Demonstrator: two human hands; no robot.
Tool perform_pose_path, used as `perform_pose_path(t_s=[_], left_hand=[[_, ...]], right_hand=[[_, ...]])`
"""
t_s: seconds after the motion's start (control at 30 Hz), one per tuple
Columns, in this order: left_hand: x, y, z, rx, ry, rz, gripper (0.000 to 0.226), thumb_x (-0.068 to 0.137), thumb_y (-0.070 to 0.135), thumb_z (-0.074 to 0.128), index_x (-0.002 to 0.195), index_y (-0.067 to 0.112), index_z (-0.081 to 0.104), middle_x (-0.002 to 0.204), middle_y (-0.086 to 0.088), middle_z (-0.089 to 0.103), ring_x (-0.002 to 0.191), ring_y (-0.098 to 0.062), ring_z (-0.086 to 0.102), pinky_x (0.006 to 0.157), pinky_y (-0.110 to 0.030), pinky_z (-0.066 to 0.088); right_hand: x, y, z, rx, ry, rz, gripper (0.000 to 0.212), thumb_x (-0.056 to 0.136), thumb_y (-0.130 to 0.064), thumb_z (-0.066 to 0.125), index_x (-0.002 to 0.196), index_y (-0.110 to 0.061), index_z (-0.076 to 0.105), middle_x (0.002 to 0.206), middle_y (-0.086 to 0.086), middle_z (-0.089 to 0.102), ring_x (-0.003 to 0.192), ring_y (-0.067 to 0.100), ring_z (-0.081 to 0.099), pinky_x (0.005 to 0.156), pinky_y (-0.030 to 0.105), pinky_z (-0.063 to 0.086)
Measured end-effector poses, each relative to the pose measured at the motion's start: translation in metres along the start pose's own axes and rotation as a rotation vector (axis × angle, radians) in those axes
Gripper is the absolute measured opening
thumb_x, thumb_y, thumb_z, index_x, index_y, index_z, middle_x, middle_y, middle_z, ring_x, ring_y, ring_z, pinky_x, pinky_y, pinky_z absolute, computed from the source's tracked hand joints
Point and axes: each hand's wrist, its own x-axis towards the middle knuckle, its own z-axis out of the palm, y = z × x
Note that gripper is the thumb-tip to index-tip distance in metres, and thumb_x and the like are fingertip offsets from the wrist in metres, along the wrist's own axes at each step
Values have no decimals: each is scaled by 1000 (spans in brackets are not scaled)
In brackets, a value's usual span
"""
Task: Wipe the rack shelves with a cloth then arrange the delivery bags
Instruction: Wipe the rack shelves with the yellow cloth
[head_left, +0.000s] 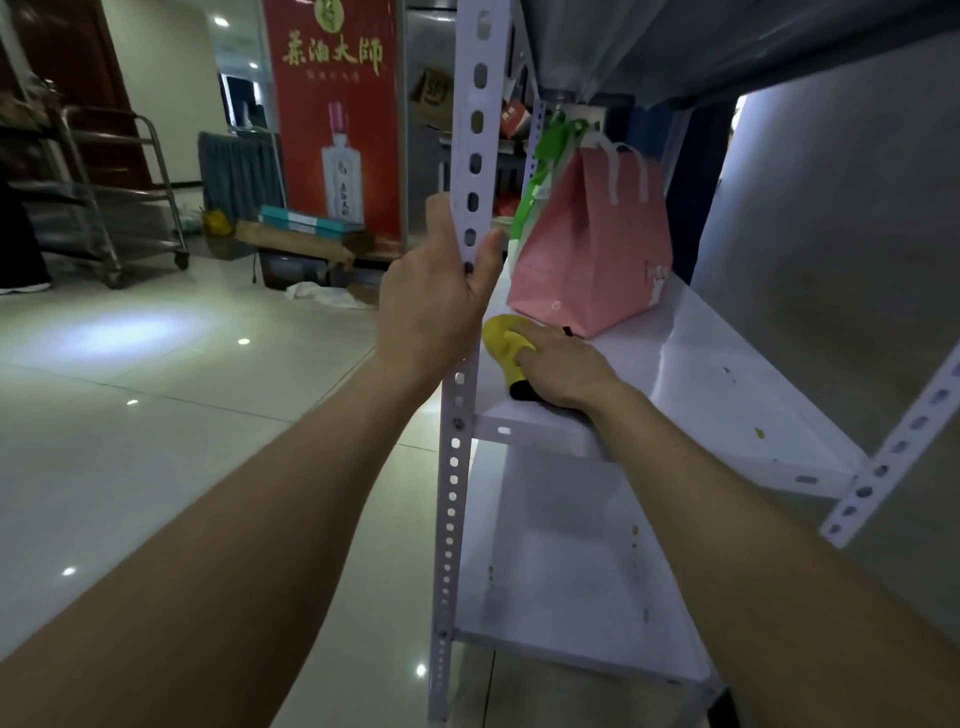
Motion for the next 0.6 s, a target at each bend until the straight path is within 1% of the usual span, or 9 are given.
perform_pose_path(t_s=[0.07,0.13,0.2,0.27,0.37,0.43,0.5,0.57,0.6], left_hand=[[-2,2,-2,17,-17,-6,77,104,67,29,145,3,42,84,-2,69,71,-32,73,64,-49,61],[-3,6,-6,33,-33,-3,76,105,66,30,145,3,41,82,4,64,72,-32,73,65,-49,61],[-3,9,-9,43,-39,-12,74,106,65,30,146,3,40,85,1,67,75,-35,74,67,-50,61],[-4,9,-11,45,-35,-28,72,107,63,32,149,5,39,93,-8,74,79,-36,75,69,-51,62],[-7,8,-11,42,-20,-57,68,109,64,33,151,11,36,99,-7,75,82,-36,75,72,-52,62],[-9,8,-7,42,-2,-80,64,109,65,32,148,15,36,101,-1,72,81,-31,75,72,-50,63],[-10,7,0,42,43,-80,58,109,66,31,143,19,36,98,9,64,75,-22,73,68,-47,64],[-10,4,6,46,101,-69,51,110,66,30,138,23,34,97,15,59,69,-16,68,65,-43,64],[-9,2,8,43,123,-57,48,110,65,31,136,25,33,98,16,58,68,-13,66,63,-42,64]], right_hand=[[0,-10,4,-11,-3,-17,51,107,-48,31,158,-47,36,166,-9,38,148,23,39,116,36,30],[-14,-16,5,-7,-7,-37,52,107,-45,33,159,-43,38,165,-6,41,146,24,42,112,35,33],[-39,-17,6,-2,-7,-68,51,107,-43,35,158,-41,39,162,-6,44,143,23,44,109,34,35],[-67,-9,4,-7,-3,-94,51,108,-40,36,160,-40,36,165,-8,39,146,21,40,112,32,33],[-99,21,-16,48,-28,-38,52,110,-38,34,162,-45,31,168,-14,33,150,16,35,118,32,28],[-109,46,-32,93,-32,40,53,110,-39,34,161,-49,27,167,-16,33,152,15,33,118,29,27],[-106,63,-40,112,-27,106,53,109,-40,33,161,-50,26,166,-15,35,151,16,35,112,26,28],[-89,62,-38,94,-4,131,53,108,-44,31,160,-50,29,164,-13,41,146,19,41,110,31,32],[-77,55,-34,92,17,137,52,107,-46,31,158,-48,35,161,-10,45,142,21,45,107,33,35]])
